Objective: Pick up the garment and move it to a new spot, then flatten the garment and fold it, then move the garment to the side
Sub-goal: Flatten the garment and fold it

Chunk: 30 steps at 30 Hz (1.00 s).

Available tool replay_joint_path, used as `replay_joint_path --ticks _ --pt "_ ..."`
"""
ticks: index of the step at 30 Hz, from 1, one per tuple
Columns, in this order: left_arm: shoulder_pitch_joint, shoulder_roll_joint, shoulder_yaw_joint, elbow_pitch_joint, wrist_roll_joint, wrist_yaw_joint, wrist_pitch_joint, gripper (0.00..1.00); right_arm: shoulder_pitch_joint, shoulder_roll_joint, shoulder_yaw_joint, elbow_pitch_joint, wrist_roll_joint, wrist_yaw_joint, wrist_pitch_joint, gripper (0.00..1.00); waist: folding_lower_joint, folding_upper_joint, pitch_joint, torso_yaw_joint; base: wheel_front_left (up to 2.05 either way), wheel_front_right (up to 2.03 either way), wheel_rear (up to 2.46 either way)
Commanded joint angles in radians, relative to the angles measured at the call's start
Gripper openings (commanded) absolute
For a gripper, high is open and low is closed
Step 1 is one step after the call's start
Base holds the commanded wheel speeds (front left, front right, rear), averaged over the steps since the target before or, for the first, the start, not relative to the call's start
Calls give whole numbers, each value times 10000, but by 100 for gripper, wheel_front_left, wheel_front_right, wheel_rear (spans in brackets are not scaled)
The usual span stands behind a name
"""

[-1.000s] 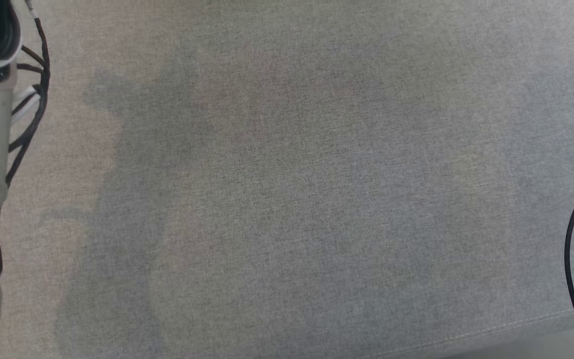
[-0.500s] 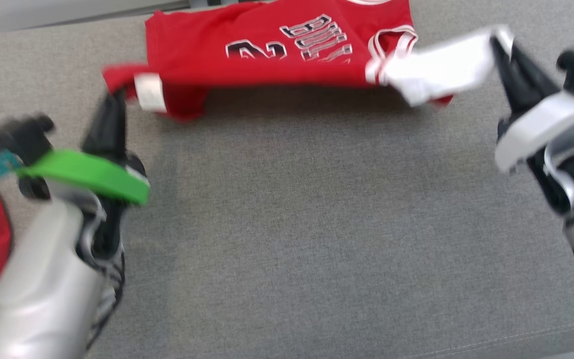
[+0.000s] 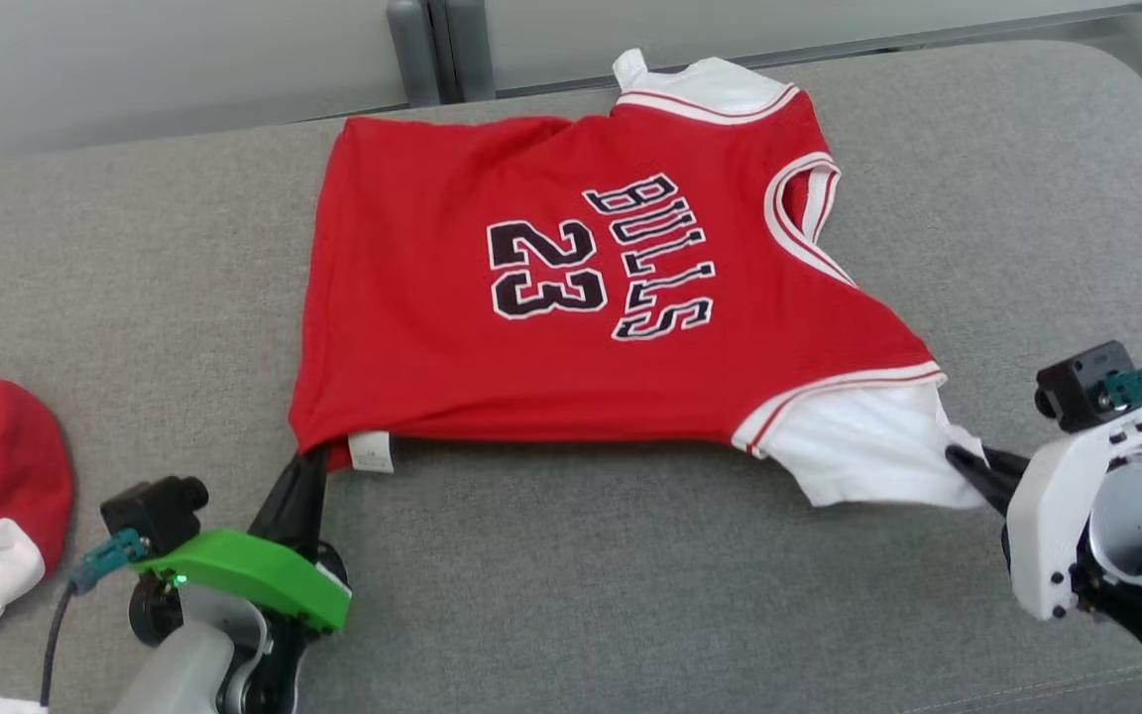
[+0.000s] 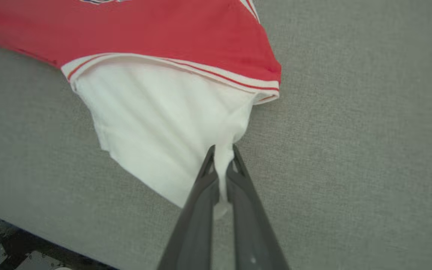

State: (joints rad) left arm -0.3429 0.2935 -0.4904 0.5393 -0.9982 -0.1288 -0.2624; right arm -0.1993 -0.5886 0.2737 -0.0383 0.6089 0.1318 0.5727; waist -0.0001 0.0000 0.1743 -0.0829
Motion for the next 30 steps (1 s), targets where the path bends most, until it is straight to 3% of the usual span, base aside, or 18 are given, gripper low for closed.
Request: replay_joint_path --ticks 1,8,16,30 --pt "292 29 -93 141 129 -18 -32 0 365 -120 -110 -10 54 -22 467 0 1 0 -145 -84 0 0 0" --pt "951 -55 -738 856 -5 -17 282 0 1337 181 -644 -109 161 -20 1986 0 1 0 -302 -4 0 0 0" --pt "1967 145 -1080 1104 -413 74 1239 0 2084 686 -1432 -173 -178 -22 2039 0 1 0 -299 251 0 0 0" --pt "3362 1053 -1165 -1868 -1084 412 2571 0 3358 1271 -2905 -976 69 -20 3038 0 1 0 -391 732 0 0 0"
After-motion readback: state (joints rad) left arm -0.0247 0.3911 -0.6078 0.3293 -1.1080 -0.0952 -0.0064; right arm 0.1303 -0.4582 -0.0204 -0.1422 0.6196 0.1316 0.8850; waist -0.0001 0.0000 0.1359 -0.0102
